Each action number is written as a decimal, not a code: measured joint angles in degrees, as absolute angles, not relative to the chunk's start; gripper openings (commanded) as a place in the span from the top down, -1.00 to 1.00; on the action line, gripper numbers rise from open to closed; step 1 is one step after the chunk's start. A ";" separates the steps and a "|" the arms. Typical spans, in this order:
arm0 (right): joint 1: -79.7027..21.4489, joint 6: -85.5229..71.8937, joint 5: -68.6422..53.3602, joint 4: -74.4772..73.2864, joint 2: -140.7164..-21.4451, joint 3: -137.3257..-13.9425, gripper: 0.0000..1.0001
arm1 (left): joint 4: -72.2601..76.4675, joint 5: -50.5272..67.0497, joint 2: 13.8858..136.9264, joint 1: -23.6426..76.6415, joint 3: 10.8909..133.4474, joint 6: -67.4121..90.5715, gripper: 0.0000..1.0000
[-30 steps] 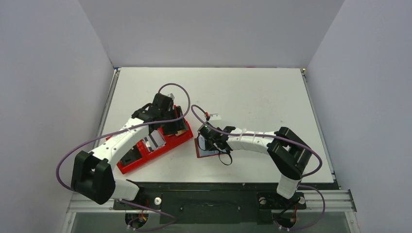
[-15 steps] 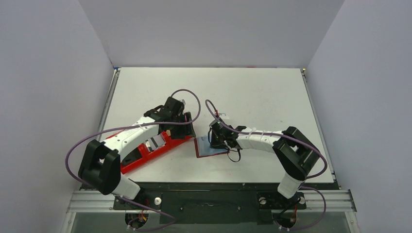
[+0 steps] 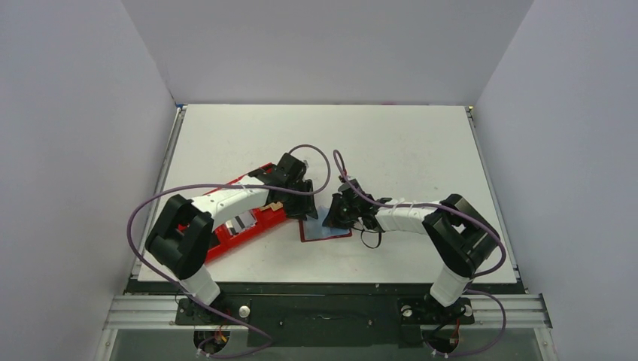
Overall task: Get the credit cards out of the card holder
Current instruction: Remove the credit card from the card holder.
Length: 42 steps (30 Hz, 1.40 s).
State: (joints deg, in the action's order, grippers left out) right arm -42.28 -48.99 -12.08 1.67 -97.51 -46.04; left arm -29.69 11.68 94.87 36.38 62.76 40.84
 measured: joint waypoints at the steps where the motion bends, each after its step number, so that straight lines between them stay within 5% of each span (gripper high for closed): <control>1: -42.13 -49.12 -12.45 2.31 -97.56 -45.82 1.00 | -29.21 11.88 95.44 36.62 62.85 40.97 0.25; 42: -39.66 -51.70 -18.35 9.52 -98.67 -42.87 1.00 | -24.01 12.67 101.08 39.24 61.25 42.48 0.29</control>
